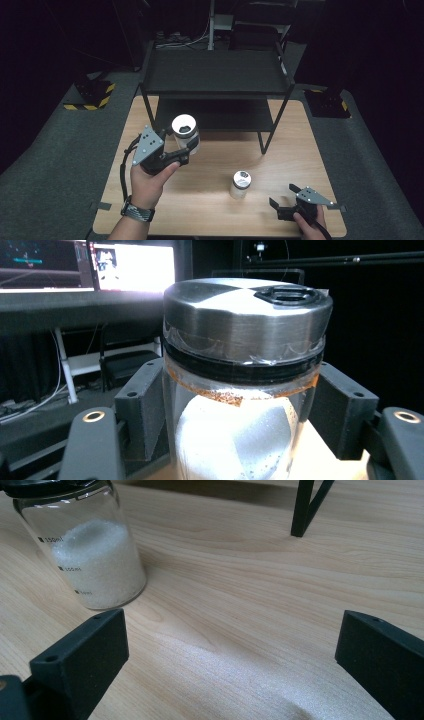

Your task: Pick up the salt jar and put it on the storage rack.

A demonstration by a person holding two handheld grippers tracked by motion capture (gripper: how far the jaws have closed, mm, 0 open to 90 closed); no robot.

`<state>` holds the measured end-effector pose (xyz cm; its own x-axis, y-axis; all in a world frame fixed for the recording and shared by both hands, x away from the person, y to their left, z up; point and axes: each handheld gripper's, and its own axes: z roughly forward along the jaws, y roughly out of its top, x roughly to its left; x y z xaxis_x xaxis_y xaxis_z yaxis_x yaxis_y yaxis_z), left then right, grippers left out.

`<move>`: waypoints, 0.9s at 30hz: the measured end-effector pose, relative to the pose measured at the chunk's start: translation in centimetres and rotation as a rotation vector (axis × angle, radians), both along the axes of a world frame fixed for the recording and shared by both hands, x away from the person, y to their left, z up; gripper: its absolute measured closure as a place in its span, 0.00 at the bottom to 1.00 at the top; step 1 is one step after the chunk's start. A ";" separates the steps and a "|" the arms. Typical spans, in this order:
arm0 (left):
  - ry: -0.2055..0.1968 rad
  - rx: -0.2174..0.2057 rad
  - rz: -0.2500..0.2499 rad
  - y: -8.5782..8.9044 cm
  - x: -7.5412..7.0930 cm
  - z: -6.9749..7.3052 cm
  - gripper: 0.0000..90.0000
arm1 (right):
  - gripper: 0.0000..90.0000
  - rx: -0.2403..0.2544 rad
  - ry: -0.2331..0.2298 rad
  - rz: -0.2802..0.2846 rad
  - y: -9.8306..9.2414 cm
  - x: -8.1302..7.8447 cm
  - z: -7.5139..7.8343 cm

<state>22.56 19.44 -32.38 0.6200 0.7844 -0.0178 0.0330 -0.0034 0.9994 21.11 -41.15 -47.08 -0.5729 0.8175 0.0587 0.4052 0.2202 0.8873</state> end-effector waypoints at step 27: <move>-0.099 -0.018 0.051 -1.8 3.6 5.2 0.35 | 0.01 0.014 -0.004 -0.007 -0.5 -0.1 -0.1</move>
<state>26.18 17.65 -27.14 0.5786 0.8151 0.0269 -0.0659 0.0138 0.9977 21.00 -41.64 -47.22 -0.5677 0.8204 0.0677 0.4026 0.2050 0.8921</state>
